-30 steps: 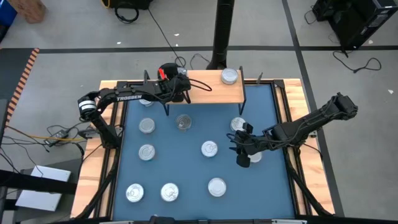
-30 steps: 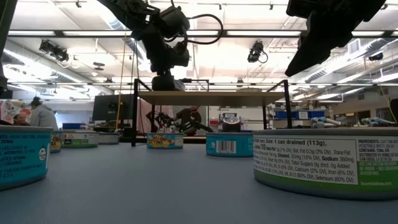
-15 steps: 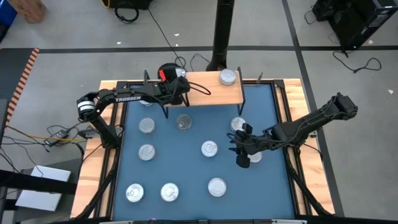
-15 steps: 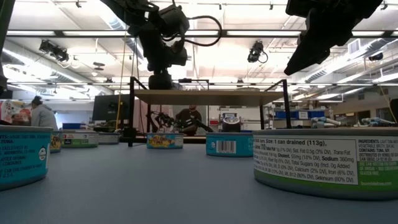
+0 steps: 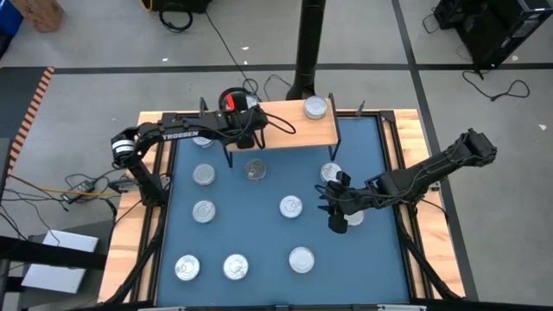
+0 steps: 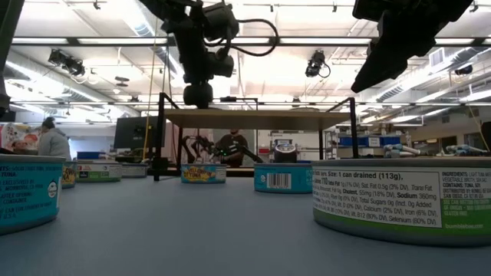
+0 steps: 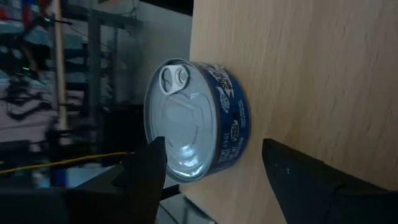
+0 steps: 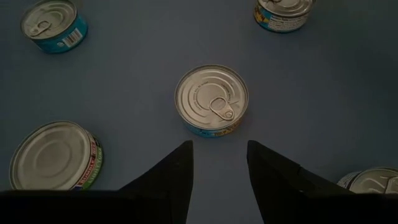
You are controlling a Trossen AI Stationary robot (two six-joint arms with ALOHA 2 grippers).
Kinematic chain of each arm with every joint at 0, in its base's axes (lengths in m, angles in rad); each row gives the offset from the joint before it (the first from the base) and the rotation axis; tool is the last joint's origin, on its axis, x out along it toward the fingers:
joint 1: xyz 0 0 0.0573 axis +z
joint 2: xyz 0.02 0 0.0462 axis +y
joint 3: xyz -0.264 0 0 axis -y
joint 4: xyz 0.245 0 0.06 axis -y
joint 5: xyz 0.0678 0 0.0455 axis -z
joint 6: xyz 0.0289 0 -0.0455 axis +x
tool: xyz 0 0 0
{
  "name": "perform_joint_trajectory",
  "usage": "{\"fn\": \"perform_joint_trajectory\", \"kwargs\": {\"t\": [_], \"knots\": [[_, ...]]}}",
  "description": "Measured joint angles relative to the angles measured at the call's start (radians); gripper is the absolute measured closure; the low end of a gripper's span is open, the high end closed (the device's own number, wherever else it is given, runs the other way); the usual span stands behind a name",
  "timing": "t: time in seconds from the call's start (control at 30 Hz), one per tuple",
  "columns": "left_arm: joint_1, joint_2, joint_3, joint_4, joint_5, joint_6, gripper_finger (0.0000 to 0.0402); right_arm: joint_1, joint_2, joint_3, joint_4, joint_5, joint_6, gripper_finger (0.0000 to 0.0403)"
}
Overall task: Stack canned seafood by type on shelf
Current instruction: Adjust the shelf
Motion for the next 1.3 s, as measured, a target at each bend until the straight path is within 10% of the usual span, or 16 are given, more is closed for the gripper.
{"fn": "perform_joint_trajectory", "kwargs": {"t": [0.43,0.87,1.3], "knots": [[-0.013,-0.04,0.004,0.146,0.143,-0.039,0.0389,0.0,0.0,0.0,-0.001,0.0,-0.01,0.025],[-0.083,-0.223,-0.111,0.259,0.595,-0.052,0.0399,0.0,0.0,0.0,0.002,0.001,-0.047,0.0271],[-0.206,-0.361,-0.493,0.428,0.638,-0.021,0.0401,-0.08,0.017,0.0,0.093,0.023,-0.238,0.0394]]}}
